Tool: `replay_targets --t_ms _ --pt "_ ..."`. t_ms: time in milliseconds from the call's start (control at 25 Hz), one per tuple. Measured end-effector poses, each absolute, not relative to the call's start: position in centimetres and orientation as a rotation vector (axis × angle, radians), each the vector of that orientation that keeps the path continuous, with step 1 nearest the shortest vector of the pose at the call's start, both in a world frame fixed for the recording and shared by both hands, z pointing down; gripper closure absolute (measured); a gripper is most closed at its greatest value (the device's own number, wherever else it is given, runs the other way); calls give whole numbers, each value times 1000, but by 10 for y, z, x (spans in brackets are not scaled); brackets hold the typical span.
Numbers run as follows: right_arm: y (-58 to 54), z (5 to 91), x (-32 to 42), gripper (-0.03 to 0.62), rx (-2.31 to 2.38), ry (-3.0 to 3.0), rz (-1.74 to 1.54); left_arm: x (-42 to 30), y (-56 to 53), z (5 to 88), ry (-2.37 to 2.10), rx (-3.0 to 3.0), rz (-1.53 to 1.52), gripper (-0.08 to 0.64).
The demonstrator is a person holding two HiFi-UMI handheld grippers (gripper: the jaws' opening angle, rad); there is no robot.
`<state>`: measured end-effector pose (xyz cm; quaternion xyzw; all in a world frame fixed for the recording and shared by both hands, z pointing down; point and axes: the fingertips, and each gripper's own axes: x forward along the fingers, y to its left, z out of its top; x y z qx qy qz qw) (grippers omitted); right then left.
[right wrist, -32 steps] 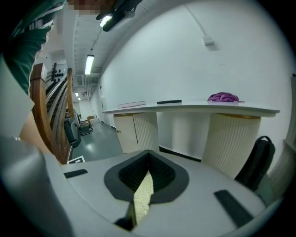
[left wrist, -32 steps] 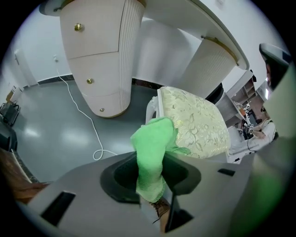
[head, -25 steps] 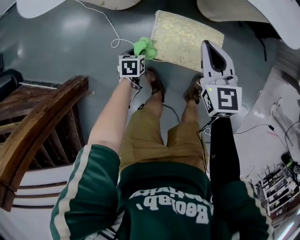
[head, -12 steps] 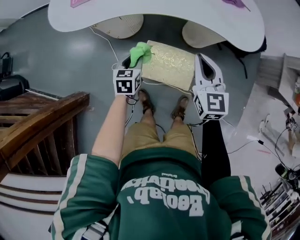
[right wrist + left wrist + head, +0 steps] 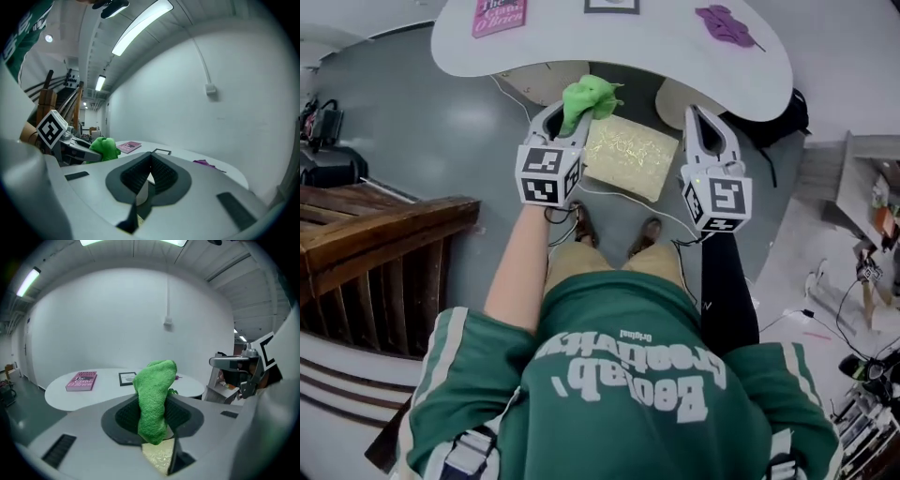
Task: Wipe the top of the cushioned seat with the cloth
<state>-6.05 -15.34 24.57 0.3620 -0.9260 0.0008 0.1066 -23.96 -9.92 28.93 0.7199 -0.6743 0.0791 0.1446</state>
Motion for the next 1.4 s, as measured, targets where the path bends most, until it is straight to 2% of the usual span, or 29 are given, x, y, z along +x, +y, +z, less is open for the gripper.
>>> replay_targets --t_ms 640,1400 --pt "-144 145 -69 584 981 -2828 -222 -215 -92 113 -2118 2321 8 413" --pt "-121 137 -79 584 873 -2875 -256 -215 -69 77 -2322 2345 21 410"
